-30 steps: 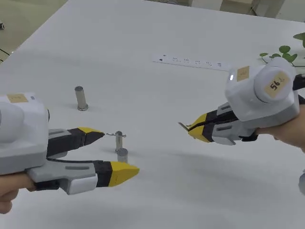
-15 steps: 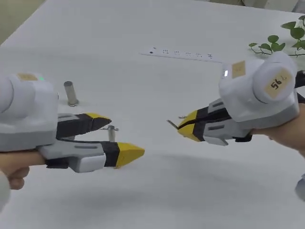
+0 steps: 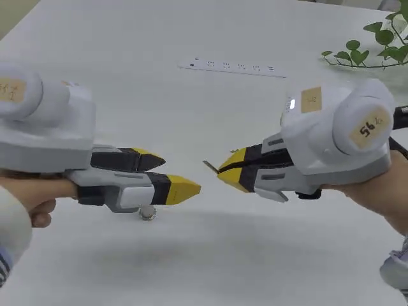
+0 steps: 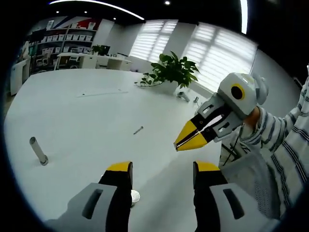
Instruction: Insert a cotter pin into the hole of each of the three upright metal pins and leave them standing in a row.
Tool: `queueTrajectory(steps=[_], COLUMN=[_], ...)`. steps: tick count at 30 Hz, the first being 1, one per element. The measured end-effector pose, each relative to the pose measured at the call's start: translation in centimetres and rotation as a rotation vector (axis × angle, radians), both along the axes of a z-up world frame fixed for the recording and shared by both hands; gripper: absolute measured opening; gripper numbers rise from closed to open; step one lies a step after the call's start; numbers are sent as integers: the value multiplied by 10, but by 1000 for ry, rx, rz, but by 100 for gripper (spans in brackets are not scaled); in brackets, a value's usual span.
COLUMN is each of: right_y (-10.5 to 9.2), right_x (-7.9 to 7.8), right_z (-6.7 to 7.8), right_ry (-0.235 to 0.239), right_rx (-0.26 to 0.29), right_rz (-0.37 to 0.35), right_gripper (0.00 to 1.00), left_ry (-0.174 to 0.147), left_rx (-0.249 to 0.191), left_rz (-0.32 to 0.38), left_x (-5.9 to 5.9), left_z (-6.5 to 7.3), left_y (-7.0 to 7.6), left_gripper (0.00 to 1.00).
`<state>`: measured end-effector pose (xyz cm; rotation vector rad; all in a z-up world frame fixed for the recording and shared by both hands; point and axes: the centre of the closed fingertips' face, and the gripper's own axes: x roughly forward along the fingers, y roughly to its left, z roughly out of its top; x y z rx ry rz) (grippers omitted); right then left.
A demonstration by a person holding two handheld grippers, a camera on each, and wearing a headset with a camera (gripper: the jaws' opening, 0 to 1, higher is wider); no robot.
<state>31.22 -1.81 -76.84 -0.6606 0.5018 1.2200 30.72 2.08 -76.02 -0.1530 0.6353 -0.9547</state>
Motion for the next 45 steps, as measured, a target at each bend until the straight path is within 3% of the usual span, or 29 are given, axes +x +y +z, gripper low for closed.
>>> queueTrajectory(steps=[2, 4, 5, 7, 11, 19, 22, 27, 31, 38, 45], right_y=[2, 3, 4, 6, 8, 11, 11, 12, 12, 13, 13], right_x=[-2, -4, -5, -5, -7, -10, -10, -12, -12, -14, -16], right_z=[1, 1, 1, 2, 3, 8, 9, 10, 10, 9, 10], right_ry=[-2, -7, -10, -21, -41, -83, -90, -100, -103, -110, -122], right_rx=[7, 12, 14, 18, 19, 11, 12, 0, -1, -10, -18], right_rz=[-1, -2, -4, -9, -13, -1, -3, 9, 14, 26, 40], right_gripper=[3, 3, 3, 3, 3, 3, 3, 3, 3, 3, 3], left_ry=[-21, -19, 7, 29, 46, 120, 188, 192, 219, 226, 253], left_rx=[1, -11, -43, -87, -114, -143, -178, -180, -184, -177, -184], left_rz=[-8, -7, -8, -17, -17, -28, -21, -18, -23, -18, -7], left_x=[2, 4, 3, 1, 1, -6, -9, -9, -12, -11, -11], left_z=[2, 3, 6, 11, 13, 12, 13, 13, 13, 10, 10], left_y=[-2, -5, -9, -15, -20, -27, -29, -29, -30, -28, -26], left_gripper=[47, 44, 42, 38, 32, 20, 16, 12, 6, 5, 2])
